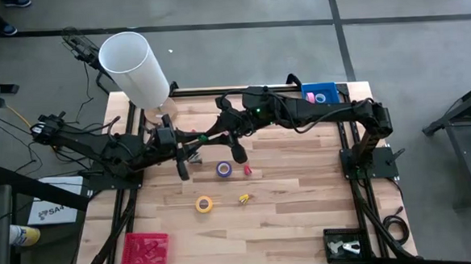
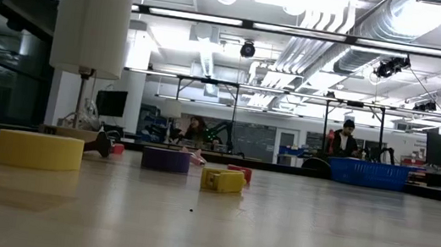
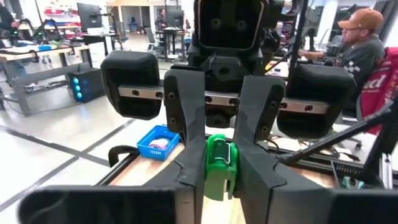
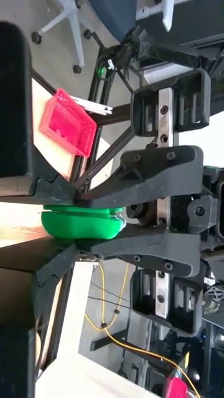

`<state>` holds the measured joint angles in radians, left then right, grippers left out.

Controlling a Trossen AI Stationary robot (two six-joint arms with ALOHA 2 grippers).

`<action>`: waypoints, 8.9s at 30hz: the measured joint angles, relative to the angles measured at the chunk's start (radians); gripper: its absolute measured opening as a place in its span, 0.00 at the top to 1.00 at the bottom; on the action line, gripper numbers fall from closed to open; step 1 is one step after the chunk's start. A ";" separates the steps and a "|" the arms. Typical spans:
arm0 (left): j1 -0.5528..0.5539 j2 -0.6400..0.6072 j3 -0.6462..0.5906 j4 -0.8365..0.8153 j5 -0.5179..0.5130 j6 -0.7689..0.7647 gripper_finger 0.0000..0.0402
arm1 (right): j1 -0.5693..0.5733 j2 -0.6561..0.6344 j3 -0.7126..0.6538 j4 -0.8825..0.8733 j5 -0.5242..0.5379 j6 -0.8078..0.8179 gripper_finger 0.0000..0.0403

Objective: Pick and place Stapler, Stapler remover, tape
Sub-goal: Put the green stapler into the red bin, then put the pink staple remover into the black bin

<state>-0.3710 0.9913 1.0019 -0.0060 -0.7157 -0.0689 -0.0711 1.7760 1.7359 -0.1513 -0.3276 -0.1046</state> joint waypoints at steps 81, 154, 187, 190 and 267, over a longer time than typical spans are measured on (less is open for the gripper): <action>-0.297 0.032 0.000 -1.059 0.804 -1.003 0.88 | -0.087 -0.096 0.001 -0.521 0.276 0.029 0.74; -0.703 0.510 0.000 -0.689 0.692 -2.081 0.51 | -0.136 -0.096 0.000 -0.518 0.364 0.055 0.74; -0.702 0.105 0.000 -1.198 -0.110 -1.951 0.48 | -0.204 0.343 0.000 -0.440 0.507 0.347 0.30; -0.702 0.105 0.000 -1.197 -0.091 -1.951 0.48 | -0.211 0.384 0.000 -0.437 0.493 0.375 0.29; -0.703 0.077 0.000 -1.171 -0.016 -1.944 0.49 | -0.207 0.536 0.000 -0.344 0.512 0.418 0.57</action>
<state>-1.0737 1.0683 1.0019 -1.1767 -0.7315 -2.0125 -0.2783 2.3116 1.7363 -0.4954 0.1840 0.3130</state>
